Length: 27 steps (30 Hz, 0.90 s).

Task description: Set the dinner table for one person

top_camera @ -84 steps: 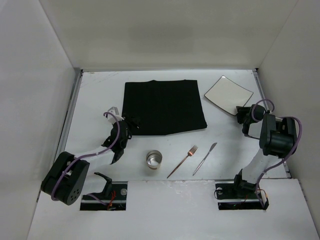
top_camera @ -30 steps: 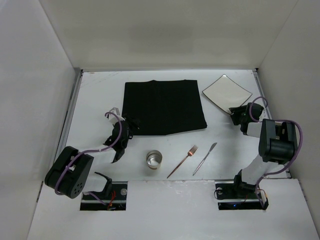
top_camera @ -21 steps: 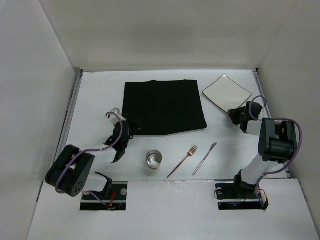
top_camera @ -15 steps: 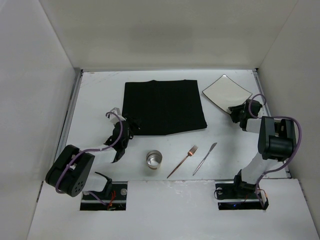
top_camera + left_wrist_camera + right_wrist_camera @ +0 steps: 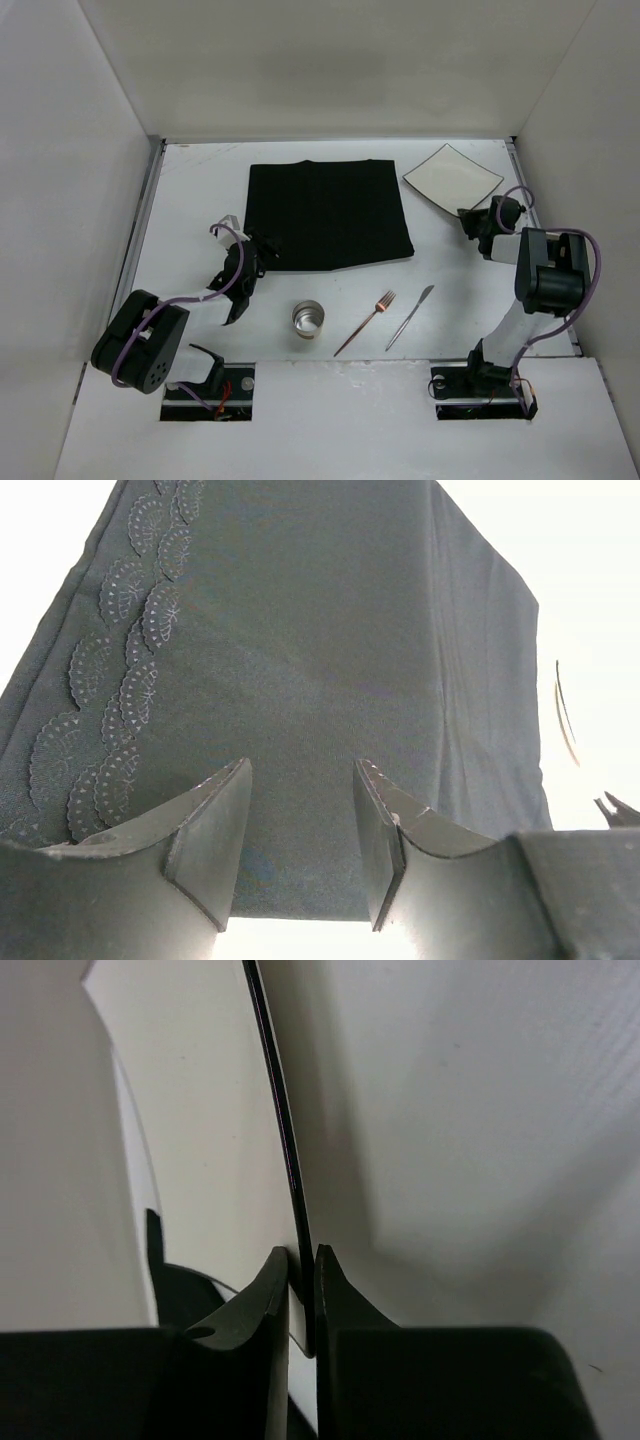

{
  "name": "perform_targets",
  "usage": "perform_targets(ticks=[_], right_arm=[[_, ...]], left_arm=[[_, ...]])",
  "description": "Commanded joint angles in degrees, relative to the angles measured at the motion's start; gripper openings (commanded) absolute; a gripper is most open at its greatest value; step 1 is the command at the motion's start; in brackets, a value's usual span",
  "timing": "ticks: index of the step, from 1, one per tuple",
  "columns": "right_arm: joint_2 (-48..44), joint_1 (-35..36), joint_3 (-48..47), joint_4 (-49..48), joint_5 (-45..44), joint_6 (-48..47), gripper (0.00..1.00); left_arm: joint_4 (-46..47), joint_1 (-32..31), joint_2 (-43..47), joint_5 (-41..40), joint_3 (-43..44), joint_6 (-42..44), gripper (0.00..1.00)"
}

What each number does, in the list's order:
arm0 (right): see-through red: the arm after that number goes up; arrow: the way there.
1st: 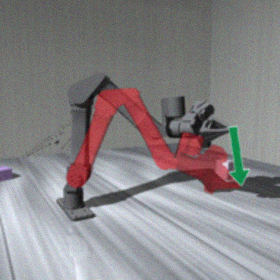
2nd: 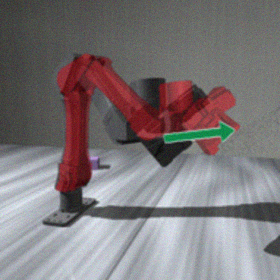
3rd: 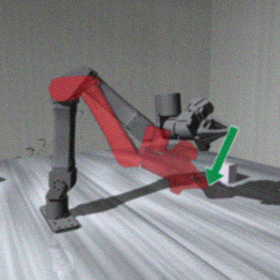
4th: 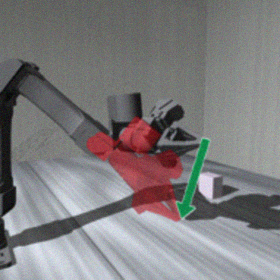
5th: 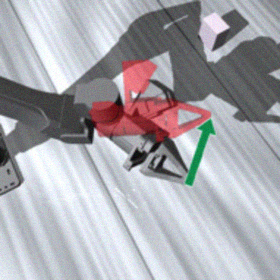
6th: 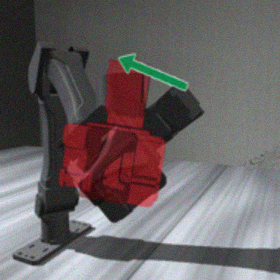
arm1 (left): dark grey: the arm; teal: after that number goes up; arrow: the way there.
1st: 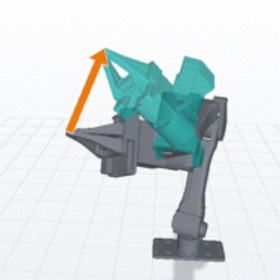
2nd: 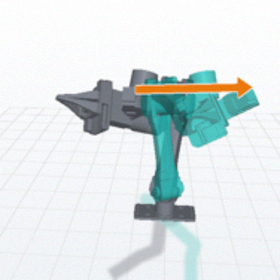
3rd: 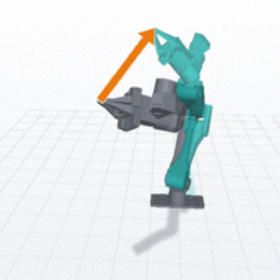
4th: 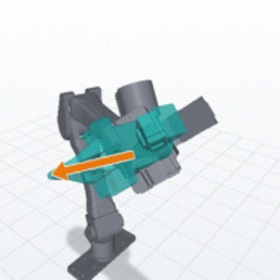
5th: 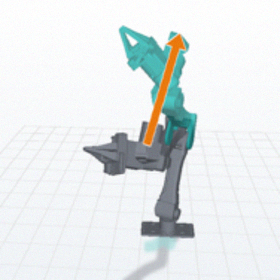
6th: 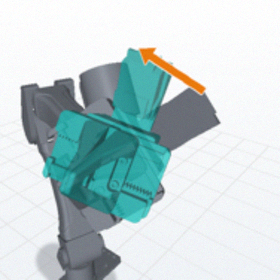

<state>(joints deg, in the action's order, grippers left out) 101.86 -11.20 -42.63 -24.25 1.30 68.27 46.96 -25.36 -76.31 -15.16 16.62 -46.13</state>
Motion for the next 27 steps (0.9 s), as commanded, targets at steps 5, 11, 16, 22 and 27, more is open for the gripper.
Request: perform_targets(ticks=[5,11,16,22,27], right_arm=[[-5.61,0.52,6.15,-4.47,-5.69,-3.13,0.02],[-14.58,0.17,8.18,-11.08,-2.71,-6.04,0.01],[-20.55,-0.62,8.79,-17.13,2.12,-5.69,0.00],[-28.20,0.08,10.20,-22.59,4.85,-4.29,0.00],[-33.56,2.28,10.46,-24.35,5.12,-3.94,0.00]], left_arm=[[4.10,0.19,1.61,-0.14,-0.01,0.07,0.43],[4.28,0.19,1.69,-0.14,-0.01,0.25,0.43],[4.28,0.54,2.66,-0.66,-0.45,0.69,0.43],[4.28,0.89,2.93,-0.66,-0.54,0.87,0.43],[4.28,0.72,3.27,-0.66,-0.71,0.95,0.42]])
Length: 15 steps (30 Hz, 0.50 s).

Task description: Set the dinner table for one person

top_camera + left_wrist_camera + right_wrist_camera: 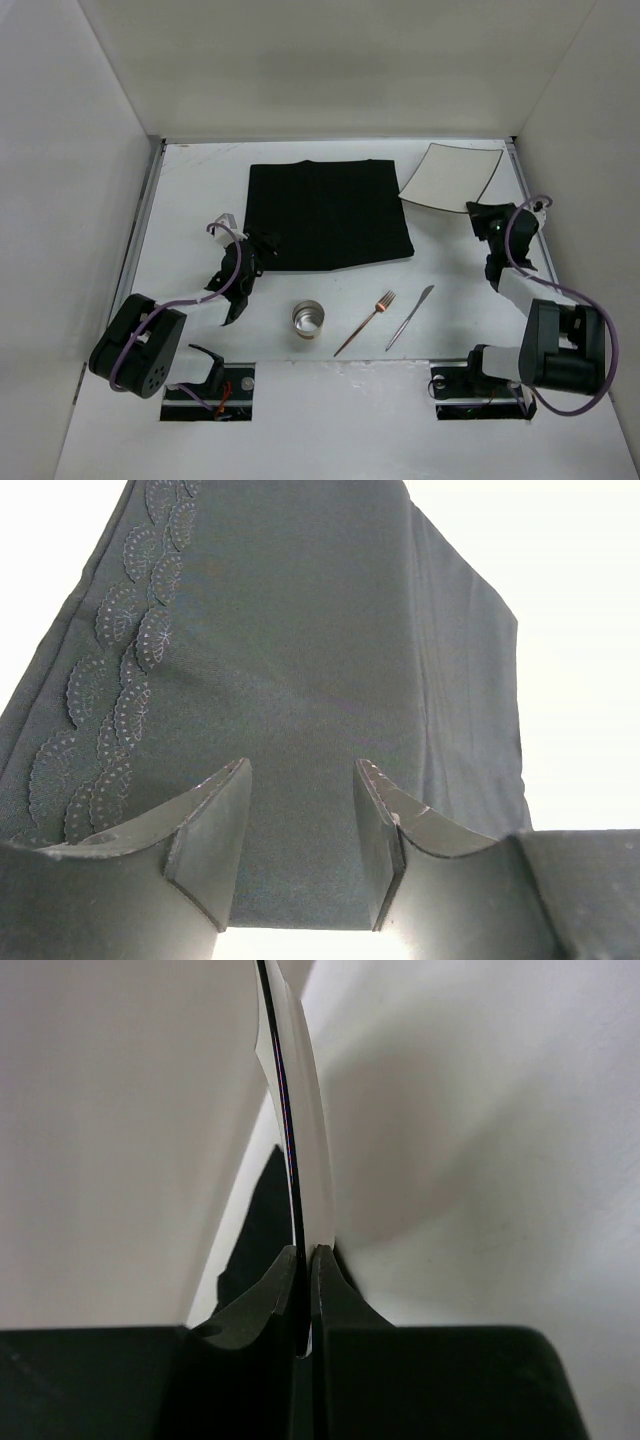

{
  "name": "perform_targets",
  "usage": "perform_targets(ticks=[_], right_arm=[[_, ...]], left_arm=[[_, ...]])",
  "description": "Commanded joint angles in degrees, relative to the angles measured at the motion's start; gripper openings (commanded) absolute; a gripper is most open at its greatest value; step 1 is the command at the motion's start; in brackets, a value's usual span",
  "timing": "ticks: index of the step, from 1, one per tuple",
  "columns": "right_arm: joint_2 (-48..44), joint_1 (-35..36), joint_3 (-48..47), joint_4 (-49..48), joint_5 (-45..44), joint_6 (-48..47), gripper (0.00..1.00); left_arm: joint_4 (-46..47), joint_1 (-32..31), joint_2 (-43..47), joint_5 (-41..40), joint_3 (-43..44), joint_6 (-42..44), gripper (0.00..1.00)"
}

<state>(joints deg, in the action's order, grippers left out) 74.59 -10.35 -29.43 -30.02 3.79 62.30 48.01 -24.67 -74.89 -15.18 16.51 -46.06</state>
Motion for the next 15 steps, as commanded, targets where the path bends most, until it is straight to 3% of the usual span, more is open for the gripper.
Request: perform_targets(ticks=[1,8,15], right_arm=[[-7.43,2.04,-2.74,-18.58,2.71,2.21,0.01],[-6.66,11.34,-6.16,-17.70,6.75,4.84,0.01],[6.07,22.86,-10.99,-27.52,12.11,12.83,0.02]], left_arm=[[3.23,0.19,1.94,-0.64,-0.60,0.89,0.42],[3.23,0.54,2.56,-0.73,-0.78,1.06,0.42],[2.53,2.91,5.19,-0.99,-1.92,1.24,0.42]])
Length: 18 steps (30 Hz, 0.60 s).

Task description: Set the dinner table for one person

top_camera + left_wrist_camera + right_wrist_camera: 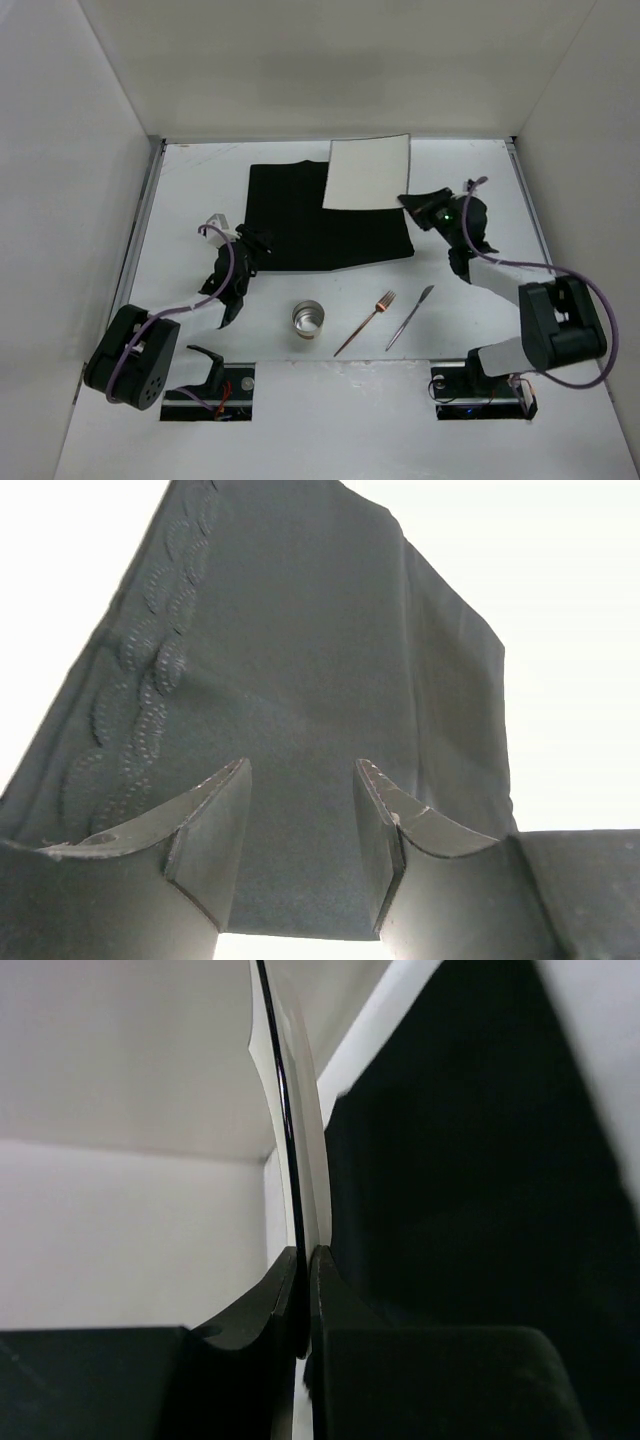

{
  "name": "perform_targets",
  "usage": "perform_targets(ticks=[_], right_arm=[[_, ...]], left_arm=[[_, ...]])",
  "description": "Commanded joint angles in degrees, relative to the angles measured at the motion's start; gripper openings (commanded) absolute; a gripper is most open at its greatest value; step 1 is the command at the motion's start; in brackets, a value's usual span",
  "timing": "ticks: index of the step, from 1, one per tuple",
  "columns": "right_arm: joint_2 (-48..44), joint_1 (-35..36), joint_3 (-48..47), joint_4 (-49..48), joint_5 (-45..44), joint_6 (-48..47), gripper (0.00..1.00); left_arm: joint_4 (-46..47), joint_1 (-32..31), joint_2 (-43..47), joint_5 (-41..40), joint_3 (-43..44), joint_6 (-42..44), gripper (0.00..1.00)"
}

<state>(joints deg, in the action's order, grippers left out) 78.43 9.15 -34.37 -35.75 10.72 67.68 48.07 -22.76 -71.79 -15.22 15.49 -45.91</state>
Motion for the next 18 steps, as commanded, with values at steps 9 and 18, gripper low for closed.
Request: perform_targets(ticks=[9,18], right_arm=[[20.61,9.70,-13.87,-31.05,7.21,14.41,0.02],[25.63,12.95,-14.77,-31.05,7.39,15.55,0.01]], left_arm=[[2.02,2.59,2.44,-0.86,-1.34,1.09,0.42],[2.02,2.51,2.44,-1.04,-1.34,1.09,0.42]])
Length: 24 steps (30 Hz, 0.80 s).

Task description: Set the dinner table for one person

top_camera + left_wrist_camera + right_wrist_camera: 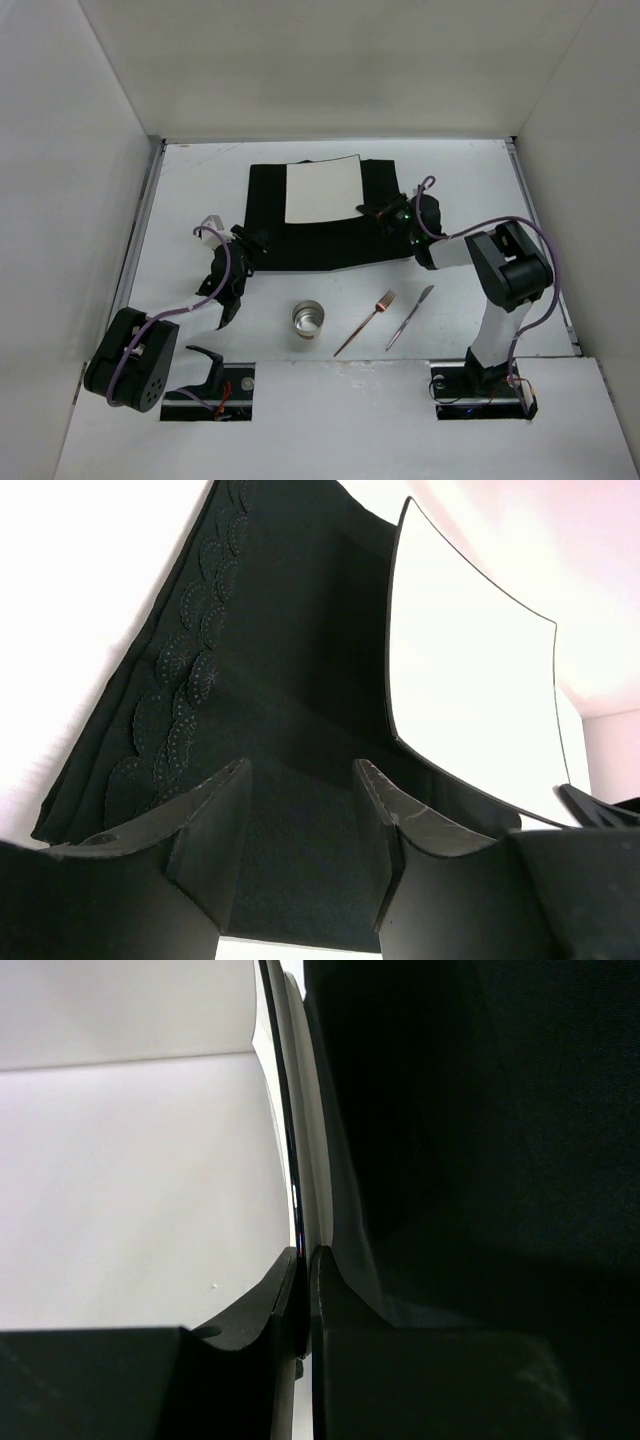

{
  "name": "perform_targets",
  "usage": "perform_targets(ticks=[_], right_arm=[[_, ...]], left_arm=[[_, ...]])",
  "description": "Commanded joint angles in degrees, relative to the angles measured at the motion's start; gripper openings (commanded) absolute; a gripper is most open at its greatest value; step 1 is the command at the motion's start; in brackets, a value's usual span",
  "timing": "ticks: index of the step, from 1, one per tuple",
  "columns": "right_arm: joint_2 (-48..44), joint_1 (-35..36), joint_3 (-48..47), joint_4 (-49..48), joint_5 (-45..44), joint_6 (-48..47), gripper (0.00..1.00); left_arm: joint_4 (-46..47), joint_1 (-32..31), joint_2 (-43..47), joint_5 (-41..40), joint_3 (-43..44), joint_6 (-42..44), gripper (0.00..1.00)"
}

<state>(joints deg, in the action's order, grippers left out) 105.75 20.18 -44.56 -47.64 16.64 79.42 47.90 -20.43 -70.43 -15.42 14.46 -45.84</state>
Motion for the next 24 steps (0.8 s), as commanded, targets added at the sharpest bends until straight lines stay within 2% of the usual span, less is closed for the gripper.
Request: perform_targets(ticks=[1,7,24], right_arm=[[-1.52,2.53,-4.23,-19.16,1.03,4.08,0.01],[0.24,5.34,-3.35,-19.25,-0.56,4.34,0.01],[4.11,6.40,4.04,-22.23,-6.01,3.64,0.03]], left_arm=[[2.20,0.17,1.09,-0.93,-0.22,1.02,0.42],[2.37,-0.09,0.21,-0.93,0.22,1.02,0.42],[2.46,-0.45,0.12,-0.66,0.04,1.02,0.42]])
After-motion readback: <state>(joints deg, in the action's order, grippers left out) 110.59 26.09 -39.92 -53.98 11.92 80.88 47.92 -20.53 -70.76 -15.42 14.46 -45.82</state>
